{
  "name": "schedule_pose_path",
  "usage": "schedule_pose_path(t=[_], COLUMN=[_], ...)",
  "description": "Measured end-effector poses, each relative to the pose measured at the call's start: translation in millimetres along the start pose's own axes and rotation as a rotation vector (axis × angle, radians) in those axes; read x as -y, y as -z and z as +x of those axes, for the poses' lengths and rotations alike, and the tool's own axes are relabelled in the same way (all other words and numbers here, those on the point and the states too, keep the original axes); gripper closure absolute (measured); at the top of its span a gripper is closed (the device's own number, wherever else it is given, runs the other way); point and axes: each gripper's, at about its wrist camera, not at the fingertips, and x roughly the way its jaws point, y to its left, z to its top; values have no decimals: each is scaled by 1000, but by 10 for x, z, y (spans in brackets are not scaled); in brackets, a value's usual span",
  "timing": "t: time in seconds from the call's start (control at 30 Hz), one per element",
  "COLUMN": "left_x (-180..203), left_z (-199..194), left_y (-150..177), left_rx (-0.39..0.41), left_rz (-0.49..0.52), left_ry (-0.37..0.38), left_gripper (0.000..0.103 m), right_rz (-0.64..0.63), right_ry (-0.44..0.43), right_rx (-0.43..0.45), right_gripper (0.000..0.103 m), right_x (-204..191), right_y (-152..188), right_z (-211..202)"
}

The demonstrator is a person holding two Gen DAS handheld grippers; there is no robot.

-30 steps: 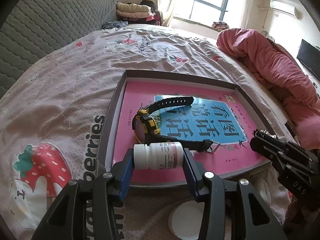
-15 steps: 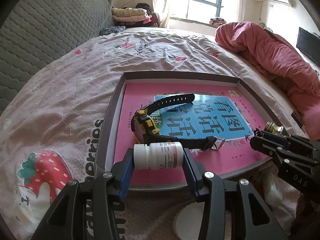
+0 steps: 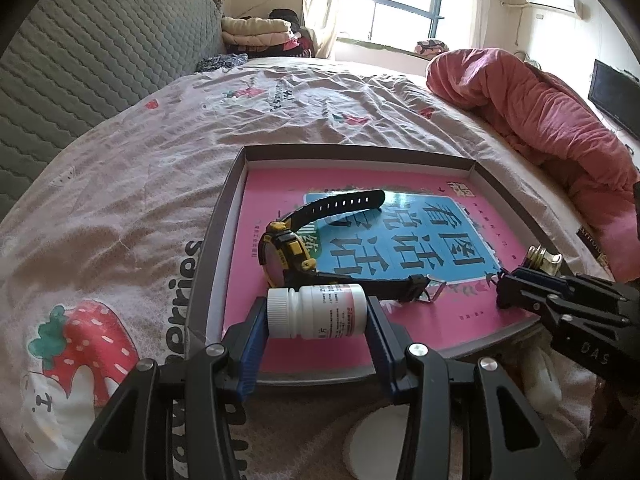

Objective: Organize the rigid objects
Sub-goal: 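Lower the pill bottle onto the book while the right gripper lowers the clip into the box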

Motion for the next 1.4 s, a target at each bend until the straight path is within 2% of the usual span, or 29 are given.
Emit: schedule_pose_path(t=[0.2,0.5,0.7,0.77,0.83,1.13,1.4], left_x=[4,-30,-82,-113,-70,-48,-53], left_z=[44,117,176,167,167,109,85], left_y=[-16,-72,-168,-169,-153,-123,-126], left_rx=[-7,-73,-204,-205,-205,-173,-169], left_rz=[8,19,-2,-22,3,1,-1], left_ry=[-10,50,99,110,82,37,32], left_gripper=[56,56,56,56,56,56,56], right_rz=[0,17,39,40,39,33,21], right_ry=[-21,-40,-58,-56,-51,-52,-60], right_rx=[1,34,64,66,71,86,79], right_gripper=[73,71,65,65,64,60,60], right_x=[-18,4,52,51,50,51,39], right_y=[3,2,-10,-12,-13,-7,-3], right_z=[-17,-81,-133,-136,-142,-186,-166])
